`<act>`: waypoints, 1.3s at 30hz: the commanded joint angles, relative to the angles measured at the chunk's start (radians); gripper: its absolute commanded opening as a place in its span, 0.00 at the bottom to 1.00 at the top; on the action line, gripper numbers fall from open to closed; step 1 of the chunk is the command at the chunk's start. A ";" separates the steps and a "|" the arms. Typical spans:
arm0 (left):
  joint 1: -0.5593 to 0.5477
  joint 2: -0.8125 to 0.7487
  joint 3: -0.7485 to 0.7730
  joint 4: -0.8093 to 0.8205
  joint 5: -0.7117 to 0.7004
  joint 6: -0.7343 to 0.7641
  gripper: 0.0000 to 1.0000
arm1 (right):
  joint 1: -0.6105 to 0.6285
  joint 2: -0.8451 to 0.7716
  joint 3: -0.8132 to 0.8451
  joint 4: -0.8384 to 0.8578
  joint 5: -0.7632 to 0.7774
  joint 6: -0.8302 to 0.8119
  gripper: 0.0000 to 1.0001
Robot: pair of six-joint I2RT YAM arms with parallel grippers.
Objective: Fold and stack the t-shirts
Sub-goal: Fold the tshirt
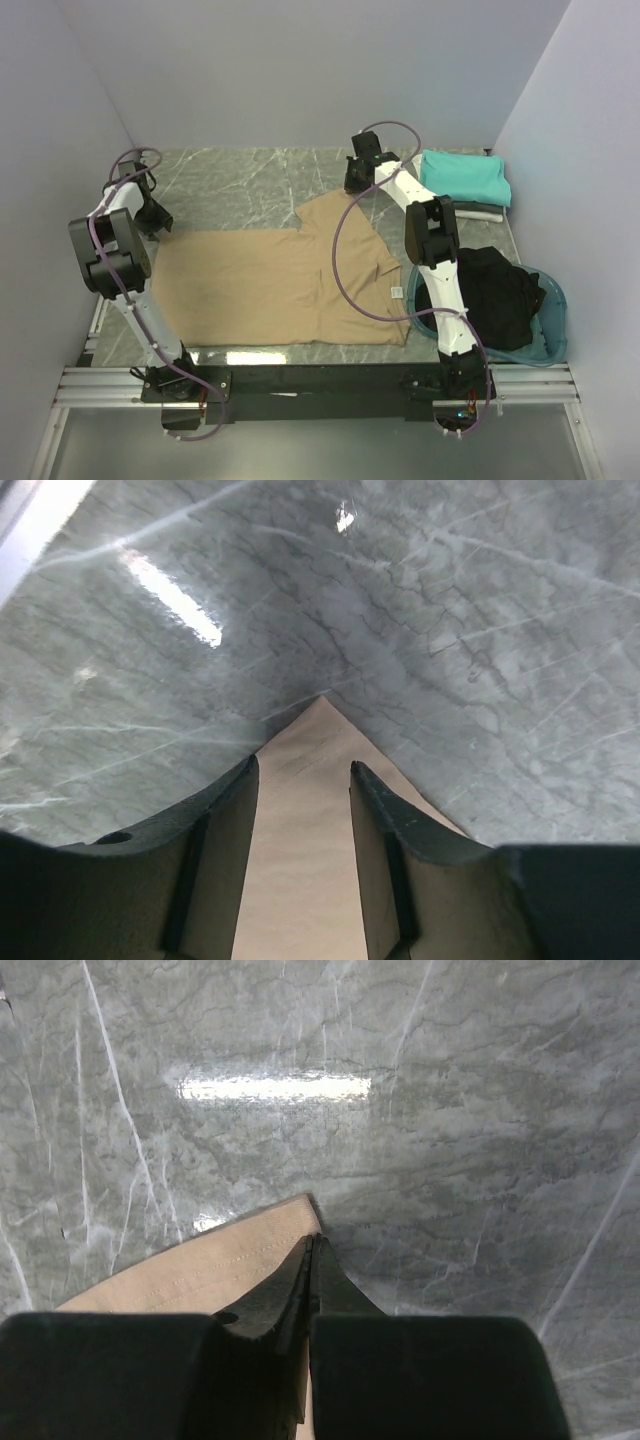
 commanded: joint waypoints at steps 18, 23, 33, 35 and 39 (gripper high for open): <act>-0.014 0.090 0.093 -0.002 -0.037 0.016 0.43 | -0.008 -0.104 -0.084 0.027 -0.005 0.001 0.00; -0.017 0.102 0.090 0.002 -0.034 0.011 0.40 | -0.010 -0.105 -0.083 0.025 -0.006 -0.002 0.00; -0.020 0.120 0.102 -0.005 -0.051 0.011 0.29 | -0.010 -0.121 -0.091 0.030 -0.002 -0.007 0.00; -0.020 0.125 0.100 -0.007 -0.048 0.013 0.23 | -0.010 -0.122 -0.091 0.028 0.000 -0.007 0.00; -0.022 0.131 0.103 -0.002 -0.034 0.019 0.05 | -0.014 -0.130 -0.092 0.028 0.003 0.007 0.00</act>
